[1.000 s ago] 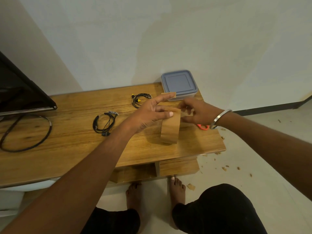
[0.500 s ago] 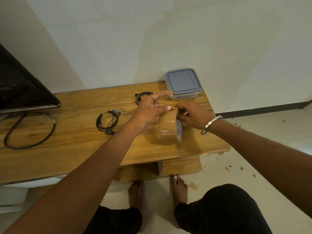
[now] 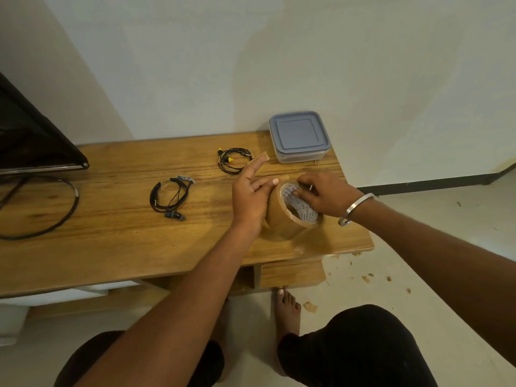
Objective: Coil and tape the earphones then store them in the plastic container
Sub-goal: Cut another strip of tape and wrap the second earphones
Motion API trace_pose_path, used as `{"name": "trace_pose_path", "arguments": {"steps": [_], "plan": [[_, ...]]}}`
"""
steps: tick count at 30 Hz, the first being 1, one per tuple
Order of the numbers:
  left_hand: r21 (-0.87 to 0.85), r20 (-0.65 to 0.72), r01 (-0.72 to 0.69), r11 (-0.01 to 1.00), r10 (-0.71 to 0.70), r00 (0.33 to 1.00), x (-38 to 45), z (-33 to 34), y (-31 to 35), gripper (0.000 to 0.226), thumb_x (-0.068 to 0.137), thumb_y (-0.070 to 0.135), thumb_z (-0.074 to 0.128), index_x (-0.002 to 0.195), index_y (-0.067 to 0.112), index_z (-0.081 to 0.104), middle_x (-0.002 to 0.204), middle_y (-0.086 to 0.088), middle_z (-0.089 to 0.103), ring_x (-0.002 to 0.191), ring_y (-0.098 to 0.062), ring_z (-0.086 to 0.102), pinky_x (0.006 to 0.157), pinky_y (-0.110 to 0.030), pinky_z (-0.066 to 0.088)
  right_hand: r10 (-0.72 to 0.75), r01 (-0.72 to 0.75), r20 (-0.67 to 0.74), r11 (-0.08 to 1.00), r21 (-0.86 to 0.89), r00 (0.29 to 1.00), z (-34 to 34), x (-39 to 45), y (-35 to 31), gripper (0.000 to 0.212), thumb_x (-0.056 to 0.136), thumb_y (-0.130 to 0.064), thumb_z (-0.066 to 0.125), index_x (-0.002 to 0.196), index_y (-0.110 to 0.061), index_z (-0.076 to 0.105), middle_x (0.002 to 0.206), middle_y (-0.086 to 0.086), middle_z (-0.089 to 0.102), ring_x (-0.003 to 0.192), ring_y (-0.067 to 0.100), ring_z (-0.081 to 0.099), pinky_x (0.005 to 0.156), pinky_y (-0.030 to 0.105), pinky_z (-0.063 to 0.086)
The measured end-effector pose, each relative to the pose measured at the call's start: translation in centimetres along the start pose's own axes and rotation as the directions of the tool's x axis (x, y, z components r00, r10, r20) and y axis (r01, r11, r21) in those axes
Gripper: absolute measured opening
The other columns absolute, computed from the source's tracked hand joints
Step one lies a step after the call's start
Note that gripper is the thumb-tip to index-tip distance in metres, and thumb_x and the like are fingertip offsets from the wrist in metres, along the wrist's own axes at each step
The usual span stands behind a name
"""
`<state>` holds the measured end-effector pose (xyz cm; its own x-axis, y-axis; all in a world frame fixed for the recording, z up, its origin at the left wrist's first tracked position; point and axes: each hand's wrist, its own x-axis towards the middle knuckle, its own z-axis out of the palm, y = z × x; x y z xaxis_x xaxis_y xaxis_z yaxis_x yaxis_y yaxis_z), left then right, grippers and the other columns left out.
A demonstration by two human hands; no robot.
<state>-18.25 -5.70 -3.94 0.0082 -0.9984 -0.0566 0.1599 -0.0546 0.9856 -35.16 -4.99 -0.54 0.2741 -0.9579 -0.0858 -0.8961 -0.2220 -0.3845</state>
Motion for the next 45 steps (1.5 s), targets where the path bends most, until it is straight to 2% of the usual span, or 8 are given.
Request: {"name": "trace_pose_path", "arguments": {"steps": [6,13,16,21,26,33,41,45], "plan": [[-0.033,-0.046,0.057,0.998,-0.058,0.997,-0.4,0.6,-1.0,0.057,0.083,-0.010,0.066,0.133,0.016,0.056,0.117,0.023,0.062,0.108,-0.017,0.067,0.097,-0.043,0.053,0.025,-0.025,0.009,0.999,-0.047,1.000,0.2,-0.8,0.1,0.022,0.094,-0.030,0.052,0.100,-0.011,0.062,0.086,0.003,0.061,0.075,0.018,0.054,0.067,0.028,0.042],[0.083,0.067,0.035,0.996,-0.040,0.997,0.7,-2.4,0.2,0.060,0.085,-0.015,0.061,0.137,0.012,0.052,0.135,0.009,0.055,0.111,-0.011,0.064,0.079,-0.016,0.054,0.062,-0.055,0.036,0.986,-0.158,0.997,-0.6,-1.0,0.6,0.021,0.092,-0.031,0.053,0.088,-0.012,0.061,0.084,0.010,0.064,0.071,0.020,0.054,0.067,0.032,0.049],[0.103,0.111,0.017,0.995,-0.028,0.993,0.6,-3.2,0.6,0.056,0.087,-0.015,0.057,0.136,0.012,0.054,0.135,0.005,0.057,0.112,-0.004,0.062,0.078,-0.013,0.051,0.072,-0.063,0.042,0.981,-0.183,0.997,-0.9,-0.9,0.4,0.030,0.092,-0.035,0.052,0.088,-0.008,0.064,0.083,0.011,0.062,0.072,0.021,0.053,0.065,0.030,0.045],[0.068,0.121,0.005,0.998,-0.013,0.993,0.3,-3.8,0.7,0.063,0.087,-0.018,0.053,0.137,0.020,0.051,0.134,0.014,0.054,0.114,-0.010,0.064,0.079,-0.021,0.056,0.068,-0.108,-0.246,0.982,-0.153,0.967,-0.7,-0.2,-0.9,0.043,0.094,-0.044,0.043,0.097,-0.008,0.066,0.096,0.009,0.058,0.082,0.021,0.053,0.069,0.029,0.038],[0.054,0.127,0.008,0.999,-0.015,0.992,0.0,-4.6,1.1,0.075,0.085,-0.019,0.054,0.144,0.026,0.043,0.148,0.004,0.045,0.107,-0.009,0.067,0.082,-0.029,0.056,0.121,-0.063,-0.302,0.979,0.193,0.946,-0.5,2.3,-4.2,0.027,0.094,-0.029,0.052,0.109,-0.010,0.064,0.102,0.004,0.054,0.090,0.015,0.053,0.078,0.023,0.039],[0.047,0.138,0.042,0.998,-0.048,0.989,0.1,-5.8,1.8,0.074,0.086,-0.017,0.054,0.144,0.027,0.042,0.122,0.008,0.065,0.111,-0.014,0.066,0.089,-0.034,0.055,0.200,-0.081,-0.222,0.888,0.453,0.954,1.2,4.9,-7.0,0.027,0.088,-0.031,0.063,0.111,-0.016,0.065,0.099,-0.002,0.065,0.088,0.012,0.058,0.070,0.017,0.044],[0.070,0.132,0.024,0.997,-0.034,0.991,0.3,-6.8,1.8,0.075,0.086,-0.017,0.053,0.144,0.029,0.042,0.140,0.004,0.055,0.114,-0.008,0.063,0.098,-0.038,0.052,0.314,-0.090,-0.259,0.776,0.624,0.913,2.3,5.6,-8.3,0.010,0.081,-0.019,0.072,0.089,-0.023,0.067,0.087,-0.003,0.069,0.083,0.012,0.064,0.074,0.021,0.053],[0.090,0.145,0.001,0.996,-0.014,0.989,0.4,-7.3,1.5,0.076,0.086,-0.018,0.052,0.143,0.032,0.042,0.145,0.002,0.050,0.116,-0.006,0.062,0.100,-0.036,0.050,0.318,-0.072,-0.269,0.756,0.650,0.909,2.8,5.7,-8.3,0.014,0.080,-0.018,0.073,0.077,-0.028,0.064,0.083,-0.003,0.069,0.080,0.014,0.067,0.075,0.026,0.055]]}}
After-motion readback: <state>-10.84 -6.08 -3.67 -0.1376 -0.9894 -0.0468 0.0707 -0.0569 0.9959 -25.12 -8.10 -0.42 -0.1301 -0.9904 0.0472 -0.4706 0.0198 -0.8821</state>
